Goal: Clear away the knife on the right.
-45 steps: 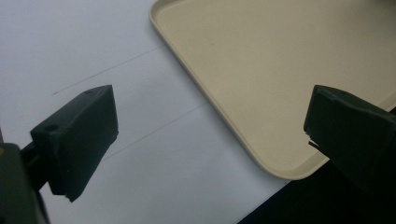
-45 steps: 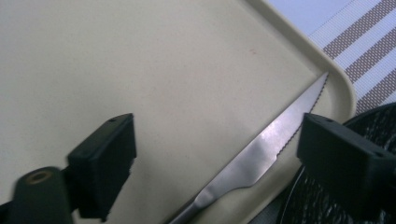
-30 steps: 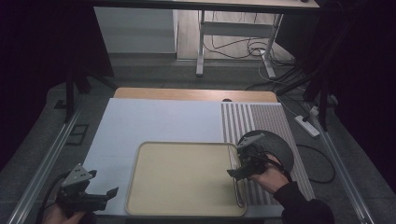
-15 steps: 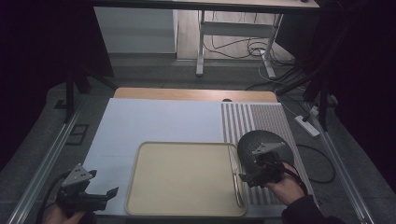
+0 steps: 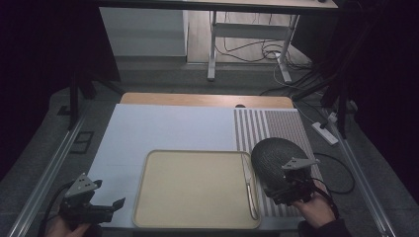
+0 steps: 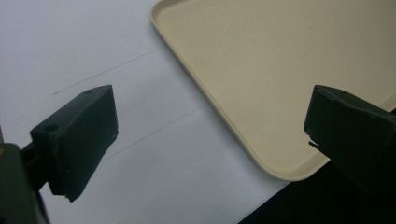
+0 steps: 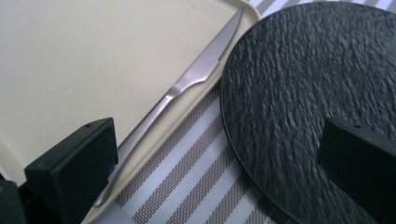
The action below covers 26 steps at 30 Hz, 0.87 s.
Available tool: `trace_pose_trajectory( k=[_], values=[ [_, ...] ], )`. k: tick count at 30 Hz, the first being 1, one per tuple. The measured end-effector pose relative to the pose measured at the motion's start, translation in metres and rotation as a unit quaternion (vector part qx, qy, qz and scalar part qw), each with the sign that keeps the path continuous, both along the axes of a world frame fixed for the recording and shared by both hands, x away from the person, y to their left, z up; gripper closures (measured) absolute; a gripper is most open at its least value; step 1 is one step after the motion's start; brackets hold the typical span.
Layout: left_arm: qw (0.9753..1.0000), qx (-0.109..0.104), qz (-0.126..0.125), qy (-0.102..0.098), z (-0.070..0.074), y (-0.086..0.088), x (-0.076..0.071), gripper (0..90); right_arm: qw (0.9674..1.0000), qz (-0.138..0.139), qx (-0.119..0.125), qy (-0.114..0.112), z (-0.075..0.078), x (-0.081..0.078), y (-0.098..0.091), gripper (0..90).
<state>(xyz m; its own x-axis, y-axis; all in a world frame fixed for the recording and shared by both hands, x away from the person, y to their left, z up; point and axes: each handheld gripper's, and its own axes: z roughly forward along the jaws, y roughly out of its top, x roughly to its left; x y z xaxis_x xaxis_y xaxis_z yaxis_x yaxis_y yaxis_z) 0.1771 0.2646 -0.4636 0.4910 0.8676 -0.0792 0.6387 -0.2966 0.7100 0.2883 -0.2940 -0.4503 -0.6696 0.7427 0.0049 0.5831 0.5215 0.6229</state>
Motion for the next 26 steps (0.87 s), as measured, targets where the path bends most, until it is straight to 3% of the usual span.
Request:
trace_pose_trajectory(
  k=[11,26],
  values=[
    [1.0,-0.003,0.001,-0.001,0.0,0.001,0.0,3.8,0.9998,-0.015,0.008,-0.014,0.003,-0.01,-0.012,0.0],
    [1.0,-0.007,0.003,-0.001,0.0,0.001,0.0,3.8,0.9992,-0.032,-0.015,-0.019,0.007,-0.022,-0.021,0.0]
  ],
)
